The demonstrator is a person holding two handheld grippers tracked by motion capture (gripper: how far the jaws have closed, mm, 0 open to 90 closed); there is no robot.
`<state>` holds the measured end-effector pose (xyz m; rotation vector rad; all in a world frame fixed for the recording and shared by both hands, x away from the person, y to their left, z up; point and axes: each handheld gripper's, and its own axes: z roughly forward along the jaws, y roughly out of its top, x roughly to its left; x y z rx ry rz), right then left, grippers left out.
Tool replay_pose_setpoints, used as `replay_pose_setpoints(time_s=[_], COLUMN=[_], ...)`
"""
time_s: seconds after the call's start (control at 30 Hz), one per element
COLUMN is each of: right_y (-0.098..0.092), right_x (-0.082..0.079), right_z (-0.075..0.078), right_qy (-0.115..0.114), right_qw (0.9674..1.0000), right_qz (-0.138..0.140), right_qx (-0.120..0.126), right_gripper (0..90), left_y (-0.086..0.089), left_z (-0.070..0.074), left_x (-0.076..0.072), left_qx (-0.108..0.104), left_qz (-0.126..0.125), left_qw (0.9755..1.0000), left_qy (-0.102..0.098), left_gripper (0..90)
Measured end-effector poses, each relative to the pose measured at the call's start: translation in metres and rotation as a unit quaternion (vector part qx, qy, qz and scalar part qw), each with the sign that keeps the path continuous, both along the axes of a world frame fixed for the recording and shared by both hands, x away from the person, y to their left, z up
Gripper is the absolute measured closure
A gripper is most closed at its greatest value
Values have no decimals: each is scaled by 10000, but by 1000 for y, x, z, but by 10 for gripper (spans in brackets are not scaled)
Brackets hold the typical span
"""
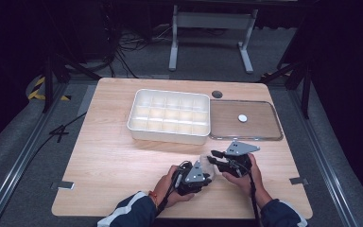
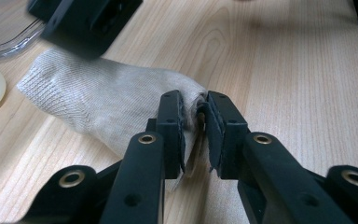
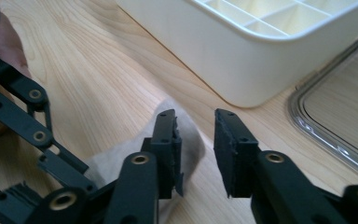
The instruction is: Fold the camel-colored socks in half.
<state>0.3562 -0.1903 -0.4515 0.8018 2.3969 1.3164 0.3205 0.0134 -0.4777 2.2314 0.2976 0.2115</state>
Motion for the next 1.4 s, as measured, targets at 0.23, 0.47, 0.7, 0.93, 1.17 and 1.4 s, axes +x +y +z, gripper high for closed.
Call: replay_pose_setpoints(time_s=[0.23,0.47,0.7,0.93,1.17,1.4], right_y=[14,11,3,-5,-25,-22], right_x=[6,15,19,19,18,9], right_z=[-12,-20,-22,-17,-6,5], right_qy=[161,388,391,364,449,493], right_qw=[9995,9984,9964,9955,9960,9980], right_qz=[-22,-243,-507,-589,-720,-379], right_qx=[-254,-341,-563,-649,-284,66], right_gripper=[729,789,792,789,730,602], left_y=[1,0,0,1,1,1], left_z=[0,-1,-1,-1,-1,-1], left_x=[1,0,1,1,2,2], left_qx=[1,-18,-11,-9,-29,-59], left_qz=[1,12,-9,-24,-21,-2], left_qw=[10000,10000,10000,10000,10000,9999], left_qy=[48,-18,19,18,54,95], left_gripper=[763,763,763,764,764,764])
